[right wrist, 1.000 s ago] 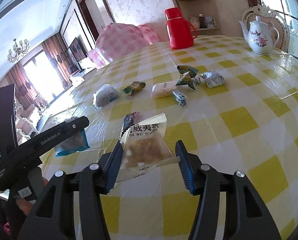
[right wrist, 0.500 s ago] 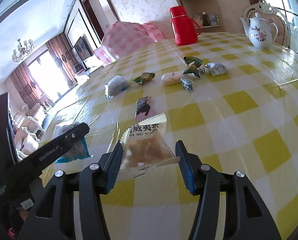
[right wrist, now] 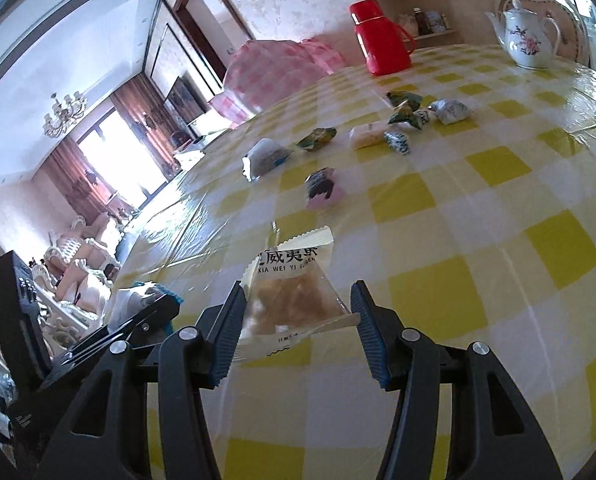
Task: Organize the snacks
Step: 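Lift both bags and carry them off the table edge toward the box, then open both grippers to drop the grain bag and macadamia bag into the box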
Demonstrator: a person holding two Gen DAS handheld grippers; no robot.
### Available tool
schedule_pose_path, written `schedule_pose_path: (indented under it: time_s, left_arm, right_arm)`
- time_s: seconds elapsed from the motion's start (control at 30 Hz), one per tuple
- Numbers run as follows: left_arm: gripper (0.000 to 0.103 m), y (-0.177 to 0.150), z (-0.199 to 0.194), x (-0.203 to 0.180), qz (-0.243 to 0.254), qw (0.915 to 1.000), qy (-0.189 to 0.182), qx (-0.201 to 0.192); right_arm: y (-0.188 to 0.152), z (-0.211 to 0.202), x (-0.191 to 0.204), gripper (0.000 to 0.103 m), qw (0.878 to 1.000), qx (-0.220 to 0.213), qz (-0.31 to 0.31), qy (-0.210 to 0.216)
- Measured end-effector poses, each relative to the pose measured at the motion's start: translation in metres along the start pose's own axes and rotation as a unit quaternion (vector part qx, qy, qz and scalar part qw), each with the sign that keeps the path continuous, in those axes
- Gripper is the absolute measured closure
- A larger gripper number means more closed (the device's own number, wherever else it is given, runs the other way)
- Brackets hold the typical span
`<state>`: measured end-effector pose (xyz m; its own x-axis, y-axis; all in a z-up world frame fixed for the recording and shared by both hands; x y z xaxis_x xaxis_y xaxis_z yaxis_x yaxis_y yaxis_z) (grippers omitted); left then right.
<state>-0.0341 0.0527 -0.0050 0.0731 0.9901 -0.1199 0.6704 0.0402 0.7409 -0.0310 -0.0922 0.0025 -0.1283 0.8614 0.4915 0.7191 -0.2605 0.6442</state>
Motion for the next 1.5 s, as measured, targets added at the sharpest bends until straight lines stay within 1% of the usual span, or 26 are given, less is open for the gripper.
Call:
schedule_pose_path:
  time_s: [0.17,0.37,0.47,0.63,0.73,0.83,0.9,0.93,0.97,1.03,1.07,1.13,1.17,1.23,1.27,1.3,1.33,1.37,1.4,1.47,1.5]
  left_arm:
    - [0.053,-0.011,-0.024,0.010,0.007,0.9999,-0.003,-0.008]
    - [0.053,-0.018,-0.057,0.032,0.008,0.9997,0.005,-0.023]
    - [0.053,-0.024,-0.074,0.051,0.007,0.9995,0.014,-0.026]
    - [0.053,-0.033,-0.100,0.098,-0.011,0.9985,0.043,-0.030]
    - [0.053,-0.032,-0.112,0.123,-0.019,0.9974,0.060,-0.034]
    - [0.053,-0.030,-0.126,0.148,-0.027,0.9961,0.075,-0.038]
    - [0.053,-0.031,-0.132,0.158,-0.024,0.9947,0.092,-0.038]
    - [0.053,-0.032,-0.136,0.166,-0.020,0.9937,0.104,-0.035]
    - [0.053,-0.033,-0.137,0.171,-0.019,0.9934,0.108,-0.031]
    - [0.053,-0.034,-0.141,0.183,-0.016,0.9926,0.118,-0.023]
    - [0.053,-0.036,-0.144,0.190,-0.014,0.9914,0.129,-0.019]
    - [0.053,-0.038,-0.149,0.203,-0.004,0.9877,0.156,-0.007]
    - [0.052,-0.040,-0.151,0.208,-0.002,0.9864,0.165,-0.001]
    - [0.051,-0.044,-0.154,0.218,0.001,0.9839,0.178,0.015]
    - [0.050,-0.047,-0.154,0.224,0.004,0.9817,0.188,0.027]
    - [0.048,-0.051,-0.153,0.231,0.008,0.9778,0.205,0.043]
    - [0.039,-0.054,-0.154,0.236,0.009,0.9737,0.222,0.052]
    - [0.025,-0.056,-0.156,0.245,0.010,0.9654,0.254,0.060]
    - [0.019,-0.056,-0.159,0.254,0.007,0.9557,0.287,0.063]
    - [0.013,-0.055,-0.166,0.266,-0.007,0.9409,0.334,0.056]
    - [0.011,-0.053,-0.169,0.270,-0.016,0.9379,0.343,0.051]
  right_arm:
    - [-0.009,-0.002,0.010,0.050,1.000,0.009,-0.007,0.016]
    - [-0.030,-0.002,0.039,0.050,0.998,0.026,-0.042,0.032]
    - [-0.041,-0.001,0.057,0.050,0.997,0.036,-0.061,0.043]
    - [-0.060,0.000,0.090,0.050,0.992,0.049,-0.092,0.072]
    - [-0.074,0.003,0.115,0.050,0.988,0.061,-0.115,0.086]
    - [-0.089,0.005,0.143,0.050,0.982,0.072,-0.144,0.102]
    - [-0.103,0.004,0.166,0.050,0.975,0.080,-0.169,0.118]
    - [-0.112,0.002,0.182,0.050,0.970,0.083,-0.187,0.129]
    - [-0.117,0.001,0.191,0.050,0.967,0.085,-0.200,0.134]
    - [-0.134,-0.002,0.218,0.050,0.956,0.093,-0.233,0.151]
    - [-0.140,-0.004,0.228,0.050,0.952,0.098,-0.244,0.159]
    - [-0.156,-0.005,0.250,0.050,0.941,0.108,-0.270,0.173]
    - [-0.168,-0.004,0.263,0.049,0.933,0.116,-0.288,0.180]
    - [-0.185,0.000,0.279,0.049,0.924,0.130,-0.308,0.188]
    - [-0.193,0.004,0.287,0.047,0.919,0.140,-0.313,0.196]
    - [-0.199,0.005,0.292,0.044,0.914,0.149,-0.315,0.205]
    - [-0.208,0.007,0.299,0.042,0.908,0.164,-0.319,0.217]
    - [-0.211,0.008,0.301,0.033,0.905,0.170,-0.321,0.221]
    - [-0.214,0.006,0.303,0.030,0.903,0.171,-0.323,0.226]
    - [-0.208,0.000,0.301,0.028,0.905,0.153,-0.320,0.234]
    - [-0.202,-0.001,0.297,0.028,0.909,0.145,-0.314,0.232]
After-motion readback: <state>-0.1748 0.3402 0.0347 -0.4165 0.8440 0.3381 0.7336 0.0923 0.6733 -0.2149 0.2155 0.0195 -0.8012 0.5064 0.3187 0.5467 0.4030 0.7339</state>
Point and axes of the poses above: each gripper's, at about its wrist camera, not at the fingertips, and z roughly the way its jaws point, x to its left, y to its top, the point moved 6 cm from there along z, roughly the way its jaws point, and after that the axes turned 4 degrees about z, right-handed, at the moved point
